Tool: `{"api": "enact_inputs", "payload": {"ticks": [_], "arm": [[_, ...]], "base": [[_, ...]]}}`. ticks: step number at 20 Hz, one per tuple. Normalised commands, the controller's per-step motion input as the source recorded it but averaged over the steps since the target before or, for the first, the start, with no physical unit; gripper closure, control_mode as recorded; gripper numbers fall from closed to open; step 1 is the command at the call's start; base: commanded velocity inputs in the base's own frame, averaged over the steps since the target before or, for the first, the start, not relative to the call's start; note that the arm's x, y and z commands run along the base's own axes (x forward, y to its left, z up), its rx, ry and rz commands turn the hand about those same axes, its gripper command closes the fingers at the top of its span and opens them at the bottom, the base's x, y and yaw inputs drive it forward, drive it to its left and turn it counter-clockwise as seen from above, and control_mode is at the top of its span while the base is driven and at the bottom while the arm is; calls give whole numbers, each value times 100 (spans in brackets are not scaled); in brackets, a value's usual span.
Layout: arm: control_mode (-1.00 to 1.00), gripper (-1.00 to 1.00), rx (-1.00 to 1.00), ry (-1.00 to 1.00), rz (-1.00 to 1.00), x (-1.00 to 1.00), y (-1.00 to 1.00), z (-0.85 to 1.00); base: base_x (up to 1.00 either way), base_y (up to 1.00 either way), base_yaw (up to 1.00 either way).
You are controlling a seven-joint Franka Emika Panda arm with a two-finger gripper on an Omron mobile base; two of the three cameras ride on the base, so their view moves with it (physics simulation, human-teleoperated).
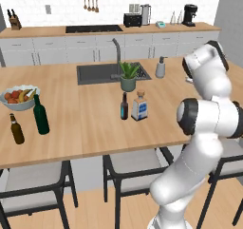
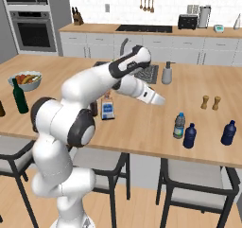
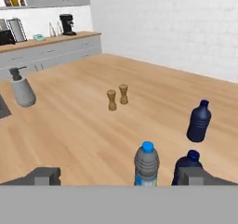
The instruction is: Move the plastic bottles in the middle to the plastics group, and the glass bottles in the middle to the glass group.
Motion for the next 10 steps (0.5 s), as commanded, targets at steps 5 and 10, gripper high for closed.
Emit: {"api": "enact_inputs", "payload": {"ticks": [5,10], "arm": [[-100,-100,0,15,23,-12,76,51],[-100,-100,2,16,33,-3,69,45]], "base": [[0,0,0],[0,0,0]]}}
